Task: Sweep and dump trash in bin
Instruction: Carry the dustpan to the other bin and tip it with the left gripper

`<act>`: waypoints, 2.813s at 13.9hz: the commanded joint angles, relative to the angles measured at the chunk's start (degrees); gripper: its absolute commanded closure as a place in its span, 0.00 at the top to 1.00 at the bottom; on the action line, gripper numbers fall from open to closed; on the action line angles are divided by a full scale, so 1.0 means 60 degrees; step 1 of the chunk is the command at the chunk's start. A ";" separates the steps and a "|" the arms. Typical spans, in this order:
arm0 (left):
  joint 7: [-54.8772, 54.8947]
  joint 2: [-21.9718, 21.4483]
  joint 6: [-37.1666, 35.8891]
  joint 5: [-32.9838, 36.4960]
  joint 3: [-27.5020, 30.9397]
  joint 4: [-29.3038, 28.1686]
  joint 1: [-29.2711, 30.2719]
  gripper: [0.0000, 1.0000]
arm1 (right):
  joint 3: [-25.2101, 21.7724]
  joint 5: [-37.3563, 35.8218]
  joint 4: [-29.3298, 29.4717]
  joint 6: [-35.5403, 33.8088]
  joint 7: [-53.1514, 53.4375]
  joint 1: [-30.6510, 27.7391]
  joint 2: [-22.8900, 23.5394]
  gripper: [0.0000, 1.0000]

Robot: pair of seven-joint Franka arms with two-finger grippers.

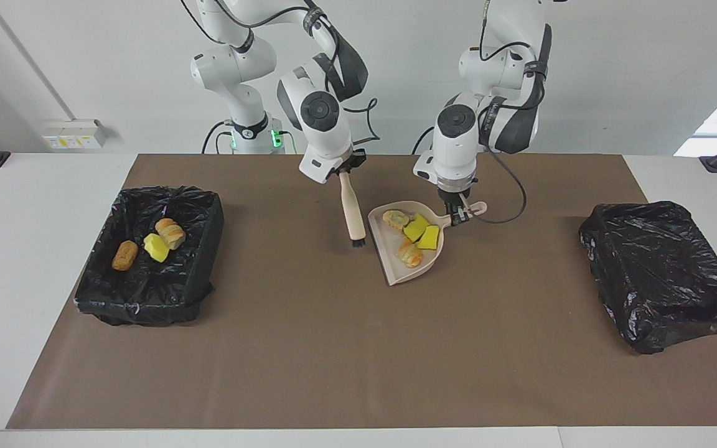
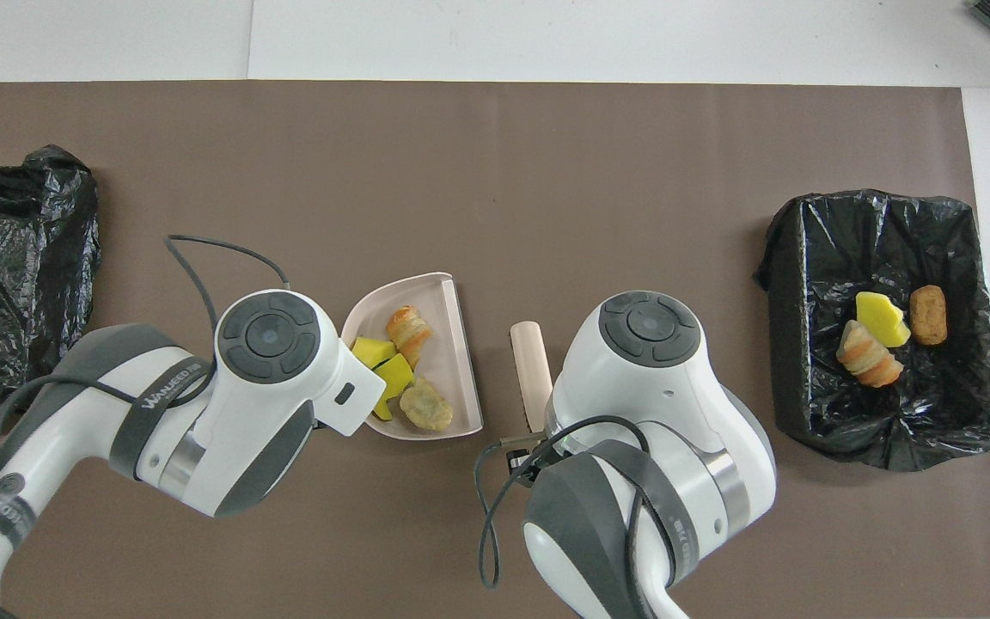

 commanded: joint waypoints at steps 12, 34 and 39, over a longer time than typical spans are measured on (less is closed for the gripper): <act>0.9179 -0.1210 -0.1210 -0.0619 0.7507 0.2379 0.0109 0.00 | 0.0454 0.0529 -0.0419 0.1169 0.2379 0.1302 -0.0061 0.00; 0.8998 0.2439 0.1338 0.4694 0.8143 0.4523 0.1165 0.00 | 0.0454 0.0295 -0.2709 0.3547 0.2233 0.1508 -0.0002 0.34; 0.7179 0.2410 0.0916 0.6701 0.7837 0.4242 0.0696 0.00 | 0.0468 0.0295 -0.2563 0.3739 0.2321 0.1566 0.0276 0.41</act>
